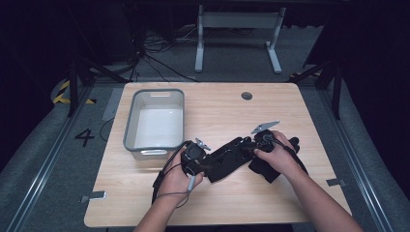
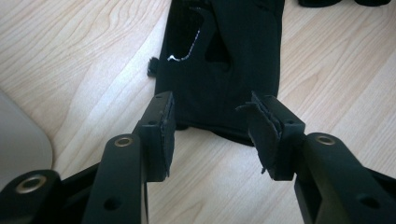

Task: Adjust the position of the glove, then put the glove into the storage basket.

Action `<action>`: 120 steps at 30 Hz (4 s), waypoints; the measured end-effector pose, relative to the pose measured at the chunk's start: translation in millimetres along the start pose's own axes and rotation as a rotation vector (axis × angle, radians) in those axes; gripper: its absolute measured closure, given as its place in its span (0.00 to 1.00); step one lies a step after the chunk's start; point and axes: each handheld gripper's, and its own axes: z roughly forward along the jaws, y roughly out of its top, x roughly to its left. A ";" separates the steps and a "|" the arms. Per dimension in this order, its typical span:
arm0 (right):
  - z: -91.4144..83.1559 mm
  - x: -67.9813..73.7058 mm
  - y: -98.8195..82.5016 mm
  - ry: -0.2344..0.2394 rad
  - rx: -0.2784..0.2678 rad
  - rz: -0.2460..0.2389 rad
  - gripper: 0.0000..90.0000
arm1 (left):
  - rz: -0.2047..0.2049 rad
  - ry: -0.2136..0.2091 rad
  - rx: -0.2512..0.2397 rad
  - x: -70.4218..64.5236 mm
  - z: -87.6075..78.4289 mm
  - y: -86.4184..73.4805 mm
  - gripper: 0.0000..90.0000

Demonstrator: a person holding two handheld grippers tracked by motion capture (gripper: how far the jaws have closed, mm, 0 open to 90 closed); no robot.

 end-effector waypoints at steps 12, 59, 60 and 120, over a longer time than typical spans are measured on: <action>-0.8 1.7 -1.9 0.007 -0.005 -0.035 0.88 | 0.039 -0.019 0.091 -9.9 35.6 5.5 0.59; -103.3 60.3 -32.4 0.031 -0.238 -0.124 0.95 | 0.230 0.008 0.072 -23.3 -25.3 5.5 0.94; -105.3 63.1 -35.5 0.033 -0.239 -0.124 0.95 | 0.240 0.005 0.076 -24.2 -26.1 6.0 0.94; -116.9 57.0 -72.3 0.049 -0.186 0.004 0.77 | 0.093 -0.131 0.012 -13.4 -25.5 11.0 0.63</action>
